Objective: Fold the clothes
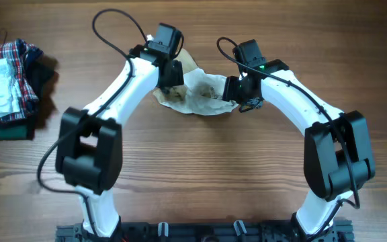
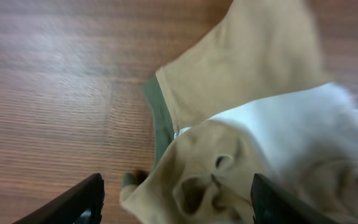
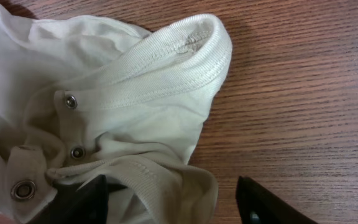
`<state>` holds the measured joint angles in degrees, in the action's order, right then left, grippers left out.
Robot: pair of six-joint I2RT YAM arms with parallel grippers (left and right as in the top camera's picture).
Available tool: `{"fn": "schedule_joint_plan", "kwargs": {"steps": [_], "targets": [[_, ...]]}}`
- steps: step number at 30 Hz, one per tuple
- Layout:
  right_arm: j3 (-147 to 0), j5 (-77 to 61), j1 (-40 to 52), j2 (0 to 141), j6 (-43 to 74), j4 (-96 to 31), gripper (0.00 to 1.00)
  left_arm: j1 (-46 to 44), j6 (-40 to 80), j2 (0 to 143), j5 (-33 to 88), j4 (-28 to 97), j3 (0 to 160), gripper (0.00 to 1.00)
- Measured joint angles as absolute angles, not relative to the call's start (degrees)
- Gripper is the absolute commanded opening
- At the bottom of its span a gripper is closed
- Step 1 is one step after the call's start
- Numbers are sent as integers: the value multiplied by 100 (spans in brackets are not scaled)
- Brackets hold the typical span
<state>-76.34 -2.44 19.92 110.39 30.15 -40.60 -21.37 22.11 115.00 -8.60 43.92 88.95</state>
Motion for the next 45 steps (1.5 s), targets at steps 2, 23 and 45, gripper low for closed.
{"fn": "schedule_joint_plan", "kwargs": {"steps": [2, 23, 45], "targets": [[-7634, -244, 1992, 11037, 2950, -4058, 73, -2137, 2209, 11122, -878, 4442, 8930, 72], [-7623, -1149, 1992, 10189, 1142, -4969, 4, -2137, 2150, 11863, 611, 4598, 9048, 4], [-7620, -1400, 1992, 10973, 768, -4451, 19, -2130, 2147, 12298, 609, 4237, 9050, 14]]}}
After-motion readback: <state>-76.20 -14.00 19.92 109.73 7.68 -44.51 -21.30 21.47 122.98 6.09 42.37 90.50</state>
